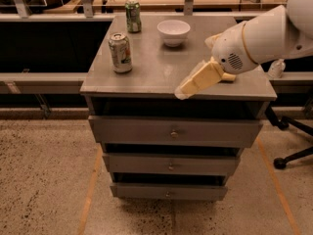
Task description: Move 7up can near green can
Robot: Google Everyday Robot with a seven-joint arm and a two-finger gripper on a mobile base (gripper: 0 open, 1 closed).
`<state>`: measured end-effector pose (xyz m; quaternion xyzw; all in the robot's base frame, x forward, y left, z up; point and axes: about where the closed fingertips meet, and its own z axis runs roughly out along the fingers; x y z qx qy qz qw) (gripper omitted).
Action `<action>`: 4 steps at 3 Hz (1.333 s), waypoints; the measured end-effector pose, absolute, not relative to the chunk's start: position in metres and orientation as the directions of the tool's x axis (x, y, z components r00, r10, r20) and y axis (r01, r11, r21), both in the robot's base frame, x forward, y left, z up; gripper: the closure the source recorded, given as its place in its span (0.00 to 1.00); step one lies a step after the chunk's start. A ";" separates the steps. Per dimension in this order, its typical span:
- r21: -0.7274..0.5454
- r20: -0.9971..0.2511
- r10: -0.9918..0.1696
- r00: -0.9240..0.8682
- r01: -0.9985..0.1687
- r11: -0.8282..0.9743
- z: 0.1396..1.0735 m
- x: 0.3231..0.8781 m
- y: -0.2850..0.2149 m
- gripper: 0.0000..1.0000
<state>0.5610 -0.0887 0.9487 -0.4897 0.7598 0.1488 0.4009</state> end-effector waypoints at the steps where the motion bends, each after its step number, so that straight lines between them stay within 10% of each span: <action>1: -0.167 -0.755 -0.625 -0.199 -0.863 0.476 0.949 0.561 -0.089 0.00; 4: -0.054 -0.915 -0.369 -0.162 -0.858 0.510 0.916 0.643 0.016 0.00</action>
Offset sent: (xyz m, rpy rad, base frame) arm 0.0470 0.0674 -0.0309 0.2537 -0.0426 -0.0129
